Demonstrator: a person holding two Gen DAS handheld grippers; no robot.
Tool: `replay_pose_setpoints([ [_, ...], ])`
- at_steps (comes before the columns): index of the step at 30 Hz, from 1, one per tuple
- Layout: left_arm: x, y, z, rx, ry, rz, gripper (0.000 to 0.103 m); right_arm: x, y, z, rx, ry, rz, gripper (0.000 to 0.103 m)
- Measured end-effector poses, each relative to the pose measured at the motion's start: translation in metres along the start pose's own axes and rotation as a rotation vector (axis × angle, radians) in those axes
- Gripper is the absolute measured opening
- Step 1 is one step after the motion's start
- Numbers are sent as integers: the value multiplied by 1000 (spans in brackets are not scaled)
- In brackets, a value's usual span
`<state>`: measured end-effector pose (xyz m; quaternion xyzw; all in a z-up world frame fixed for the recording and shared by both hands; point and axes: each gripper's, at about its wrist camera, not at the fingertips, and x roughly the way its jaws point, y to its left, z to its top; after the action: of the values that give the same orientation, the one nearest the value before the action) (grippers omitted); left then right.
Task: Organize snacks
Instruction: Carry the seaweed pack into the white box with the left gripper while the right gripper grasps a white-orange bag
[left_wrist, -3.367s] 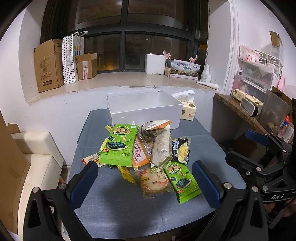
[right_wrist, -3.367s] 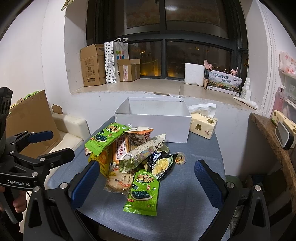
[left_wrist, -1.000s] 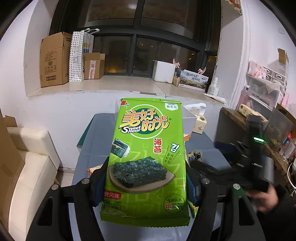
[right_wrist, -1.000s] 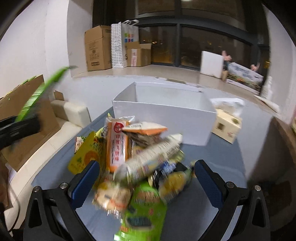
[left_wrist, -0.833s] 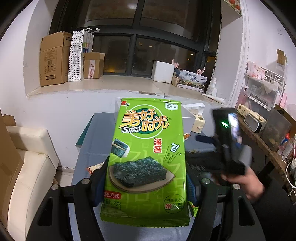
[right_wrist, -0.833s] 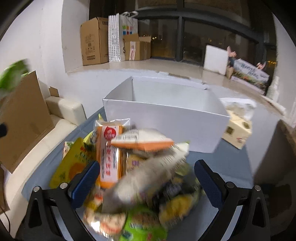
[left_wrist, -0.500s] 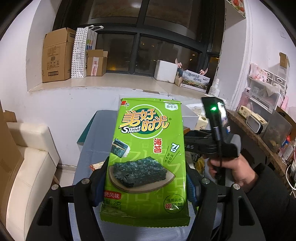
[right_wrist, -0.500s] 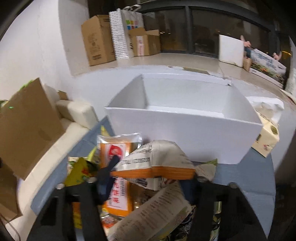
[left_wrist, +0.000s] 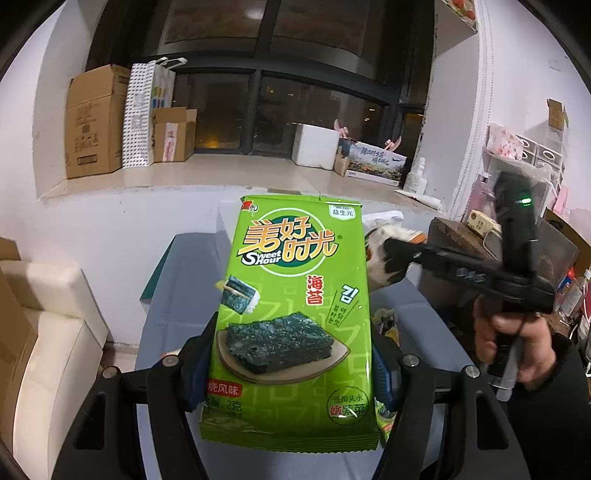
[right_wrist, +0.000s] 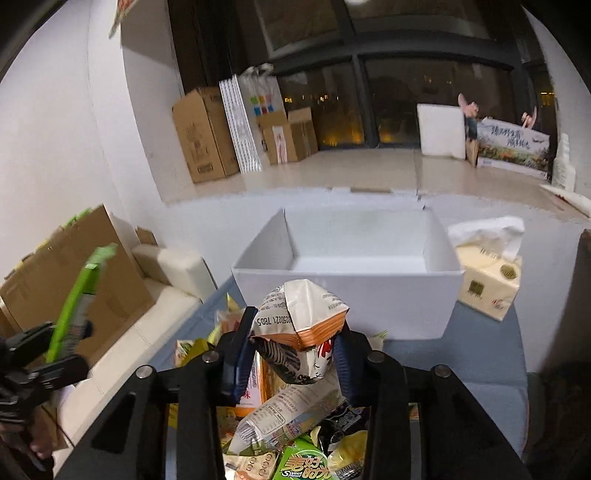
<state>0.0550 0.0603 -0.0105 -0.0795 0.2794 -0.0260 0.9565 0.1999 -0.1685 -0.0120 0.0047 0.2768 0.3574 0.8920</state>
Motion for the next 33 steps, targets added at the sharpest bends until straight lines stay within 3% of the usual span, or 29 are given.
replay_pose_setpoints([
  [7, 37, 1, 58, 4, -22, -18, 73, -21, -5, 43, -12, -101, -21, 41],
  [12, 84, 4, 107, 5, -22, 4, 73, -3, -30, 83, 34, -139, -56, 41],
  [17, 162, 20, 140, -53, 62, 36, 73, 48, -64, 106, 97, -74, -98, 41],
  [20, 206, 19, 145, -27, 118, 105, 73, 69, -82, 108, 125, -44, -146, 41],
  [23, 235, 20, 145, -26, 161, 104, 74, 88, -100, 112, 151, 0, -174, 44],
  [24, 245, 20, 144, -24, 183, 107, 81, 94, -105, 112, 156, 17, -191, 48],
  [25, 251, 21, 143, -20, 194, 123, 100, 100, -109, 112, 165, 45, -207, 59],
  [26, 257, 23, 142, -17, 194, 155, 103, 105, -112, 112, 169, 68, -215, 66],
  [27, 259, 25, 142, -19, 168, 180, 103, 106, -113, 111, 170, 69, -226, 88],
  [28, 258, 27, 140, -24, 155, 193, 103, 104, -114, 111, 169, 56, -240, 100],
  [33, 249, 33, 133, -36, 142, 171, 103, 94, -109, 110, 147, 49, -248, 103],
])
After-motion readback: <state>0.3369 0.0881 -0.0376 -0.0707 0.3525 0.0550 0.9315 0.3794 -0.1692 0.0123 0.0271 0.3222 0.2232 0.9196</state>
